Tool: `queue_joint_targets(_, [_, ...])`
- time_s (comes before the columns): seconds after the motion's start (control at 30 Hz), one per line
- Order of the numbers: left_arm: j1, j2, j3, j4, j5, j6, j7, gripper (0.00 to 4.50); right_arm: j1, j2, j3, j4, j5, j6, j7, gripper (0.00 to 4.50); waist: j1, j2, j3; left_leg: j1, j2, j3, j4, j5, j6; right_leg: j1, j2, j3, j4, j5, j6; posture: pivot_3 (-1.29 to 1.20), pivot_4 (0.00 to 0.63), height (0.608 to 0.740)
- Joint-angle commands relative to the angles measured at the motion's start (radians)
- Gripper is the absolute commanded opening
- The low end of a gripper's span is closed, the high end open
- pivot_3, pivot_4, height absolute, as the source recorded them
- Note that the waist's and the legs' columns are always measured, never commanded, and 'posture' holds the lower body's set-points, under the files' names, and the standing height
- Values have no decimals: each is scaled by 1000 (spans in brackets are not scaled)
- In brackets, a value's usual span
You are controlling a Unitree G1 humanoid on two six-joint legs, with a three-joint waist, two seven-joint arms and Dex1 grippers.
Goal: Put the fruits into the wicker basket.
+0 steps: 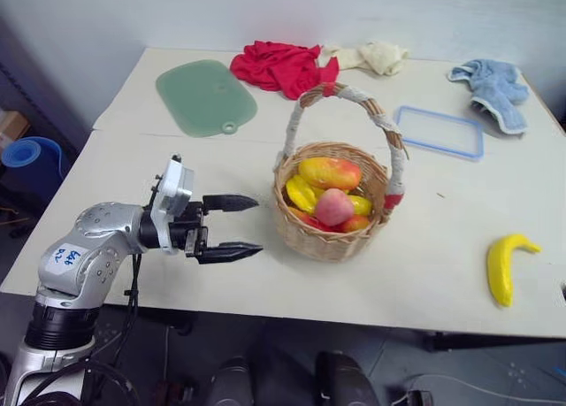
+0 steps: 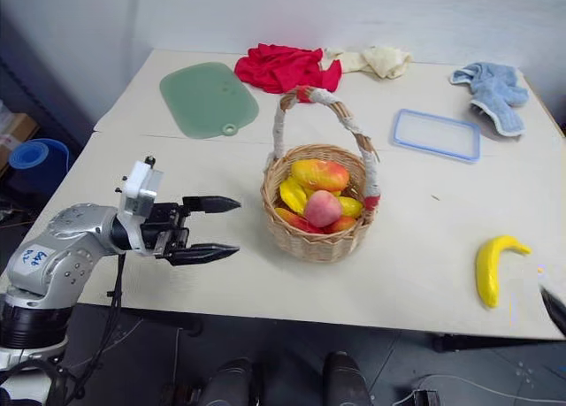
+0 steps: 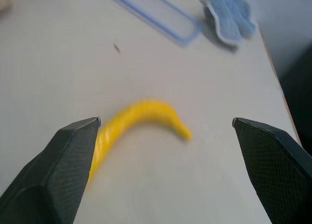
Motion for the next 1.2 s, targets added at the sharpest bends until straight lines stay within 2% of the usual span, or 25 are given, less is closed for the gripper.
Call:
queue_joint_targets(0.03, [-37, -13, -9, -2, -2, -24, -21, 4500, 43, 37, -3, -8, 55, -50, -74, 4494, -23, 0, 0, 4, 0, 0, 0, -3, 1, 4, 1, 1, -1, 1, -2, 0, 150, 740])
queue_joint_targets(0.1, [-53, -22, -19, -2, 6, -32, -21, 4500, 98, 75, 54, -20, 60, -62, -67, 4494, -32, 1, -1, 8, -1, -3, -4, -6, 4, 10, 2, 1, -4, 0, -4, 0, 150, 740])
queue_joint_targets(0.17, [-60, -15, -26, -19, -4, -7, -21, 4500, 144, 56, 113, -78, 102, -31, -42, 4494, -36, 2, -1, 11, -1, -7, -12, -4, 1, 10, 4, 2, -4, -1, -6, 0, 150, 740])
queue_joint_targets(0.23, [-68, -23, -16, -24, -21, 12, -5, 4500, 173, -14, 150, -169, 241, 172, -87, 4494, -40, 5, -2, 14, -1, -7, -16, -3, -3, 9, 6, 5, -3, -3, -8, 0, 150, 740])
queue_joint_targets(0.3, [-61, -18, -22, -16, -8, 5, -15, 4500, 155, -156, 192, -212, 272, 333, -147, 4494, -42, 5, -2, 17, -2, -8, -17, -3, -3, 8, 10, 13, -3, -3, -8, 0, 150, 740])
queue_joint_targets(0.4, [-43, -8, -42, -15, 30, -29, -35, 4500, 39, -370, 210, -194, 366, 616, -287, 4494, -43, 0, 0, 22, -4, -10, -17, -4, -2, 10, 15, 22, -3, -2, -7, 0, 150, 740])
queue_joint_targets(0.47, [-38, -12, -36, -24, 27, -30, -26, 4500, -49, -477, 225, -167, 439, 820, -358, 4494, -33, -1, 0, 23, -4, -11, -17, -4, -1, 8, 16, 23, -3, -2, -7, 0, 150, 740])
queue_joint_targets(0.57, [-21, -18, -28, -44, 32, -39, -7, 4500, -184, -594, 309, -105, 440, 1069, -466, 4494, -15, -2, 0, 17, -7, -15, -17, -4, -1, -1, 17, 29, -1, -2, -7, 0, 150, 740])
queue_joint_targets(0.63, [-3, -19, -24, -61, 32, -44, 4, 4500, -289, -605, 379, -60, 410, 1107, -524, 4494, -5, -2, 0, 13, -9, -21, -16, -4, -1, -3, 18, 32, -4, -2, -7, 0, 150, 740])
queue_joint_targets(0.73, [23, -21, -15, -90, 29, -45, 26, 4500, -434, -602, 485, 13, 360, 1159, -598, 4494, 7, -1, 0, 1, -12, -21, -13, -4, 0, -15, 18, 36, -3, -1, -6, 0, 150, 740])
queue_joint_targets(0.93, [47, -11, 7, -117, 26, -45, 53, 4500, -596, -598, 624, 160, 284, 1169, -633, 4494, 9, -1, 0, -13, -15, -25, 0, -4, 4, -22, 17, 37, -1, 2, 0, 0, 150, 740])
queue_joint_targets(1.03, [46, -5, 15, -118, 28, -50, 58, 4500, -606, -641, 701, 210, 259, 1151, -586, 3921, 7, -1, 0, -12, -16, -25, 3, -4, 7, -20, 17, 39, -2, 4, 4, 0, 150, 740])
queue_joint_targets(1.2, [45, 2, 25, -120, 26, -55, 65, 4500, -613, -675, 728, 268, 231, 1067, -500, 2376, 6, -1, 0, -12, -16, -25, 3, -3, 8, -19, 17, 39, -3, 6, 4, 0, 150, 740])
